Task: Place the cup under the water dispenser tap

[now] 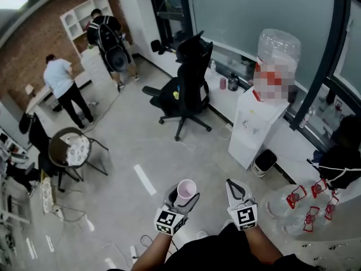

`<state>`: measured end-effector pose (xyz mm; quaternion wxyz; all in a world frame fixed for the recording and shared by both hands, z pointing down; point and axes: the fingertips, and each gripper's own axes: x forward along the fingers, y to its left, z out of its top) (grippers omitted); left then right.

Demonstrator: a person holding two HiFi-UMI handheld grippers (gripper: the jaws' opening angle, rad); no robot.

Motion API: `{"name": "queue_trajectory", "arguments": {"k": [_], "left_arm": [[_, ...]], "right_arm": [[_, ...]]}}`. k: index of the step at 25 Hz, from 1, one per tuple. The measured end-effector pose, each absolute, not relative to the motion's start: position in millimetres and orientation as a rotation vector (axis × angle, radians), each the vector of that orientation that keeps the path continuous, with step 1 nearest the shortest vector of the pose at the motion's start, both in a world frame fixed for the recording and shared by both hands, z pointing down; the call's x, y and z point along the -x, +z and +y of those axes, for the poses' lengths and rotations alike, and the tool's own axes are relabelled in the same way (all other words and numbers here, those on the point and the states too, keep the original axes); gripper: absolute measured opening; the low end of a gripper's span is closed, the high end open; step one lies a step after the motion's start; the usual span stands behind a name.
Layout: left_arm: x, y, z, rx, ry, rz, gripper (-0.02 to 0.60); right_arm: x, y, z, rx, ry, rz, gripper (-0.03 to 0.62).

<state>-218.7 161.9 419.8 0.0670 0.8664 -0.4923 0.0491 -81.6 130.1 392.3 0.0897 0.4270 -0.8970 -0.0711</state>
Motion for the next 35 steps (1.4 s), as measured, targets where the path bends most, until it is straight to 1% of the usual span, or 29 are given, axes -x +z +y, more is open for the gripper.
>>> {"name": "queue_trajectory", "arguments": {"k": [5,18,35], "left_arm": [[211.2,436.8,155.3,-2.603,0.163,-1.426,0.344],[186.1,434.8,50.8,-2.67,0.22,-1.348,0.342],[122.6,430.2,-71.0,-2.73,0.264,-1.261,0.342]], "right_arm": [[80.0,401.2,126.5,-1.251,-0.243,-2.64,0.003],[62.8,410.8,24.8,-1.303,-0.178,-2.62,0.003],[-10.3,429.3,-81.2,-1.438,-0.069,-2.528,0.003]]}}
